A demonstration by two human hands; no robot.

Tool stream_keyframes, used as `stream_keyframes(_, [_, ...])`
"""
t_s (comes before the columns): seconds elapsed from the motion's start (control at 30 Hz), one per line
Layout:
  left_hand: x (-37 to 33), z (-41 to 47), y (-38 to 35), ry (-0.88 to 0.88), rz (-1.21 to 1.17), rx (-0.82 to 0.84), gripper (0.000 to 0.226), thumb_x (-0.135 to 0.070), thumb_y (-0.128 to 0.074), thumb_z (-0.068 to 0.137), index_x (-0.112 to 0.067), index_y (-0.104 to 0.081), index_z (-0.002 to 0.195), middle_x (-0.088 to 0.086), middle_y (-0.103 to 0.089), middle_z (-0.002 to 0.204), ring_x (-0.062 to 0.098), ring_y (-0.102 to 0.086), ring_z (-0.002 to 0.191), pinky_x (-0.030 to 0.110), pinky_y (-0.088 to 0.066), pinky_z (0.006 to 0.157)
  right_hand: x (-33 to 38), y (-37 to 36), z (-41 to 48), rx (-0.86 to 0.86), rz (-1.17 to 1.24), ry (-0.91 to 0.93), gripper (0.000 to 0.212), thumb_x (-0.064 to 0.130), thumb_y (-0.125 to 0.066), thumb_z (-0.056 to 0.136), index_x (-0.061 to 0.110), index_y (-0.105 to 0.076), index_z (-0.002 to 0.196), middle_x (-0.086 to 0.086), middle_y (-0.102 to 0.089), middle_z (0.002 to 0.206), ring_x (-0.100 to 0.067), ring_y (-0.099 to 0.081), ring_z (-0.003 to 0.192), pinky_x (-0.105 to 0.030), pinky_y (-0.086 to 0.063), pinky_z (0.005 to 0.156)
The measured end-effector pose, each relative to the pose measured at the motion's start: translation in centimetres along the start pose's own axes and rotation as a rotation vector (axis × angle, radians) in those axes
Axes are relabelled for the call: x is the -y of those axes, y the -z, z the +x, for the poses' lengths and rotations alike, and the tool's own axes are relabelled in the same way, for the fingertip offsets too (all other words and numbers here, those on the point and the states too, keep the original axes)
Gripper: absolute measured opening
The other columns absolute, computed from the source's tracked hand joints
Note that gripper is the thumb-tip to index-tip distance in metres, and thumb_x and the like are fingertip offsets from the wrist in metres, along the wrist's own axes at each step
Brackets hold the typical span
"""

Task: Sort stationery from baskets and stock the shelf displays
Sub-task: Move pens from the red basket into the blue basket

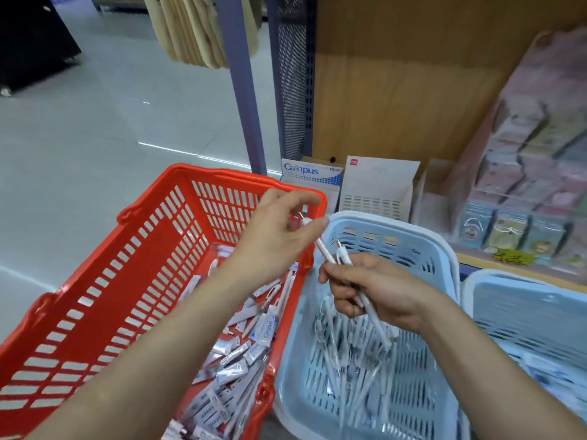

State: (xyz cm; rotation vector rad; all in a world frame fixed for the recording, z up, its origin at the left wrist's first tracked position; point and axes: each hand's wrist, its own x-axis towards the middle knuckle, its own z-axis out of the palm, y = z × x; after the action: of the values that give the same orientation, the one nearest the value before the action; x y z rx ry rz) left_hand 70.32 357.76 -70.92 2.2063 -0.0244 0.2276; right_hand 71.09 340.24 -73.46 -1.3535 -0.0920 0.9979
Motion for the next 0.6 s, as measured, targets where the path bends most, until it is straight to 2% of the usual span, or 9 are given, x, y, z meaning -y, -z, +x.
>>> stream_keyframes(0.1, [-0.9, 0.4, -0.5, 0.123, -0.286, 0.128, 0.028, -0.016, -0.075, 0.083, -0.020, -0.068, 0.110, 0.003, -0.050, 0.082, 0.012, -0.051, 0.056, 0.025, -0.046, 0.057, 0.7, 0.3, -0.5, 0.047, 0.037, 0.005, 0.017, 0.011, -0.046, 0.099, 0.006, -0.060, 0.092, -0.003, -0.037, 0.060, -0.016, -0.037, 0.050, -0.023, -0.028, 0.049])
stream_keyframes(0.17, [-1.7, 0.4, -1.5, 0.147, -0.321, 0.247, 0.024, -0.010, -0.075, 0.082, -0.011, -0.068, 0.105, 0.008, -0.052, 0.074, 0.010, -0.049, 0.046, 0.022, -0.043, 0.048, 0.9, 0.6, -0.7, 0.069, 0.030, 0.012, 0.014, 0.003, -0.043, 0.097, 0.008, -0.056, 0.093, -0.003, -0.034, 0.062, -0.012, -0.028, 0.047, -0.024, -0.019, 0.048])
stream_keyframes(0.27, [-2.9, 0.7, -3.3, 0.111, -0.198, 0.421, 0.014, -0.012, -0.077, 0.080, -0.009, -0.068, 0.091, 0.001, -0.060, 0.063, 0.008, -0.055, 0.046, 0.021, -0.048, 0.048, 0.5, 1.7, -1.1, 0.051, -0.144, 0.057, 0.029, -0.009, -0.046, 0.090, 0.015, -0.053, 0.075, -0.001, -0.028, 0.061, -0.008, -0.021, 0.045, -0.021, -0.016, 0.043])
stream_keyframes(0.33, [-3.7, 1.5, -3.9, 0.059, -0.104, 0.480, 0.013, -0.014, -0.079, 0.079, -0.016, -0.067, 0.082, -0.007, -0.062, 0.059, 0.011, -0.060, 0.048, 0.024, -0.052, 0.052, 0.5, 2.5, -1.7, 0.025, -0.158, 0.098, 0.028, -0.012, -0.054, 0.085, 0.013, -0.054, 0.074, 0.000, -0.041, 0.061, -0.009, -0.034, 0.047, -0.020, -0.029, 0.044])
stream_keyframes(0.4, [-4.5, 2.7, -4.1, -0.002, 0.028, 0.505, 0.016, -0.017, -0.079, 0.080, -0.021, -0.064, 0.076, -0.008, -0.063, 0.060, 0.010, -0.060, 0.047, 0.020, -0.049, 0.051, 0.8, 3.9, -2.1, -0.049, -0.162, 0.116, 0.021, -0.011, -0.062, 0.084, 0.010, -0.061, 0.086, 0.001, -0.062, 0.072, -0.011, -0.057, 0.065, -0.022, -0.048, 0.063])
stream_keyframes(0.43, [-5.1, 3.3, -4.3, -0.033, 0.118, 0.522, 0.017, -0.018, -0.078, 0.081, -0.023, -0.063, 0.075, -0.006, -0.064, 0.063, 0.009, -0.059, 0.046, 0.018, -0.046, 0.049, 1.3, 5.0, -2.3, -0.089, -0.229, 0.098, 0.021, -0.006, -0.065, 0.085, 0.012, -0.064, 0.097, 0.004, -0.066, 0.079, -0.010, -0.061, 0.075, -0.024, -0.049, 0.072])
stream_keyframes(0.47, [-5.6, 3.8, -4.6, -0.065, 0.219, 0.552, 0.016, -0.020, -0.077, 0.081, -0.023, -0.062, 0.075, -0.003, -0.066, 0.067, 0.007, -0.058, 0.045, 0.017, -0.044, 0.048, 1.8, 6.2, -2.6, -0.106, -0.342, 0.058, 0.027, 0.001, -0.068, 0.086, 0.016, -0.064, 0.108, 0.007, -0.067, 0.081, -0.006, -0.061, 0.077, -0.024, -0.047, 0.074])
stream_keyframes(0.53, [-6.3, 4.9, -5.6, -0.083, 0.398, 0.675, 0.006, -0.021, -0.073, 0.082, -0.019, -0.067, 0.080, 0.001, -0.067, 0.069, 0.003, -0.055, 0.042, 0.016, -0.043, 0.045, 3.1, 8.3, -3.3, -0.102, -0.632, -0.063, 0.046, 0.016, -0.074, 0.084, 0.020, -0.058, 0.127, 0.011, -0.066, 0.079, 0.001, -0.057, 0.067, -0.021, -0.042, 0.067])
stream_keyframes(0.6, [-6.1, 5.5, -7.5, -0.038, 0.506, 0.837, 0.007, -0.017, -0.068, 0.084, -0.011, -0.072, 0.085, 0.000, -0.063, 0.060, 0.004, -0.053, 0.041, 0.015, -0.043, 0.044, 4.3, 9.8, -4.2, -0.113, -0.868, -0.191, 0.057, 0.026, -0.077, 0.081, 0.022, -0.054, 0.133, 0.009, -0.067, 0.085, -0.001, -0.061, 0.071, -0.021, -0.045, 0.065])
